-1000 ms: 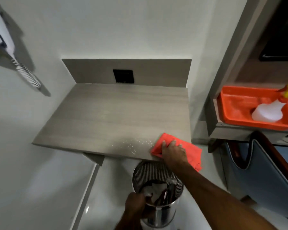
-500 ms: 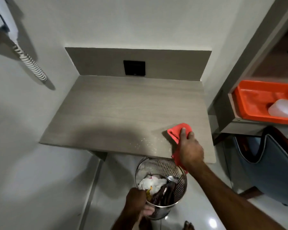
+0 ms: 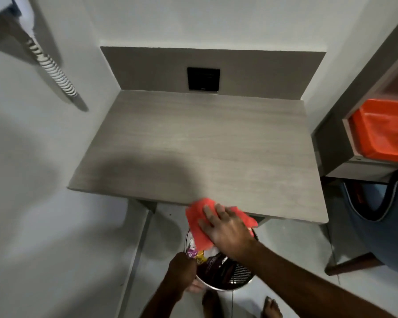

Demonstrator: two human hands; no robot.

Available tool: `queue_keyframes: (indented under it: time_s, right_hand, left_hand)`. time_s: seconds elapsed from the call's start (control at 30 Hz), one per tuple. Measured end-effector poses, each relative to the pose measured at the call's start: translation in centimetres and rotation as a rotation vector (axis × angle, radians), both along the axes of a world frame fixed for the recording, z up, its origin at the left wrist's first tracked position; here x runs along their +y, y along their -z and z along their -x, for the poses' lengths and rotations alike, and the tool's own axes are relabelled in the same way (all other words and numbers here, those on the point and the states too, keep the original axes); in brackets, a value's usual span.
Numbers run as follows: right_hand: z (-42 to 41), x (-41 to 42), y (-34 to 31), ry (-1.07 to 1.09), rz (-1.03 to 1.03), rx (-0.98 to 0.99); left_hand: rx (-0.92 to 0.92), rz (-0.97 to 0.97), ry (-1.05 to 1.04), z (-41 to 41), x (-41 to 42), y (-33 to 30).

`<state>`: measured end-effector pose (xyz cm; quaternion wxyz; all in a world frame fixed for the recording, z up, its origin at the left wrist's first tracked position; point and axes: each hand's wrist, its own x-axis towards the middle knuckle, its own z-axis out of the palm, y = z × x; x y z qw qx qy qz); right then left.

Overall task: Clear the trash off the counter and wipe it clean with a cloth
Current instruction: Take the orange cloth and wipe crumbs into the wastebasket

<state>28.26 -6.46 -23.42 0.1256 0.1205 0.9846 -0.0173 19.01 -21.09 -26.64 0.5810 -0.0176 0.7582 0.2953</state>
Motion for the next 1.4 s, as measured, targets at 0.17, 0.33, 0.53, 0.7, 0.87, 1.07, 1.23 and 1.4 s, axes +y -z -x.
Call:
queue_keyframes:
  time_s: [0.17, 0.33, 0.53, 0.7, 0.87, 1.07, 1.23, 1.4]
  right_hand:
    - [-10.8, -0.5, 3.9, 0.101, 0.066, 0.020]
    - [-13.2, -1.2, 7.4, 0.530, 0.180, 0.256]
    - [-18.0, -1.8, 17.7, 1.036, 0.308, 0.360]
    - [-22.7, -1.8, 26.7, 1.227, 0.521, 0.286]
    - [-25.6, -1.6, 33.0, 1.286, 0.540, 0.268]
    - [-25.3, -1.3, 36.1, 1.221, 0.515, 0.307]
    - [-23.4, -1.9, 34.9, 1.230, 0.564, 0.314]
    - [-21.5, -2.4, 25.6, 1.177, 0.584, 0.338]
  left_hand:
    - [0.052, 0.035, 0.091, -2.0, 0.1, 1.9]
    - [0.140, 0.118, 0.241, -6.0, 1.9, 8.7]
    - [-0.016, 0.209, 0.202, -10.1, 4.1, 20.9]
    - [-0.070, 0.261, 0.259, -13.8, 4.9, 32.6]
    - [0.005, 0.280, 0.215, -15.8, 6.1, 41.2]
    - [-0.009, 0.232, 0.208, -16.2, 6.8, 43.5]
    - [0.128, 0.211, 0.306, -15.3, 9.5, 37.5]
    - [0.053, -0.054, 0.380, -15.1, 12.5, 22.8]
